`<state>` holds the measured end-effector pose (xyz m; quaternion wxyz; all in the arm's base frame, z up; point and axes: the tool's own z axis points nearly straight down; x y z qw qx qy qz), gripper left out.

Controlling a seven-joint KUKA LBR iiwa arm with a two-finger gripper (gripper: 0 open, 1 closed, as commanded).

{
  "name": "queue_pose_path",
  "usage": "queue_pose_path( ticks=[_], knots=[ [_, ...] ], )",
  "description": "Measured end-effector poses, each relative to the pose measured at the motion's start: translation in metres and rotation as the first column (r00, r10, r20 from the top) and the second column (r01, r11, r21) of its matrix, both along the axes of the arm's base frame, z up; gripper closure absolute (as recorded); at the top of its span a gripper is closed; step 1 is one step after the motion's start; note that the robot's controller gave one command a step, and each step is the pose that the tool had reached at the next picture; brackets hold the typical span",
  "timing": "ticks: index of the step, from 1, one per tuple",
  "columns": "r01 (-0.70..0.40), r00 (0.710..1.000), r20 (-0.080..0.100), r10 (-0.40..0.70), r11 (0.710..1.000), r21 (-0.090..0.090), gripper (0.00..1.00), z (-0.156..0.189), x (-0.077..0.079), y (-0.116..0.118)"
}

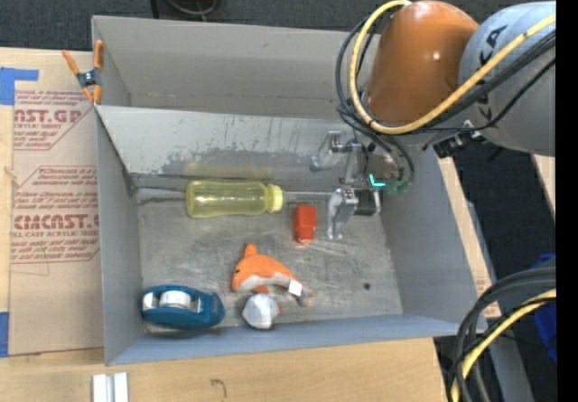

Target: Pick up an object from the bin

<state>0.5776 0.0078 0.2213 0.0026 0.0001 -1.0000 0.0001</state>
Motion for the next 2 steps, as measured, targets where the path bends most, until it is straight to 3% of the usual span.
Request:
queue_pose_path(
  ticks=[1, 2],
  knots=[
    [0.000, 1.000, 0.008, 0.000, 1.000, 0.000, 0.00, 0.004, 0.002, 0.000],
    [-0.027, 1.000, 0.011, 0.027, 1.000, 0.000, 0.00, -0.067, -0.027, 0.020]
  ],
)
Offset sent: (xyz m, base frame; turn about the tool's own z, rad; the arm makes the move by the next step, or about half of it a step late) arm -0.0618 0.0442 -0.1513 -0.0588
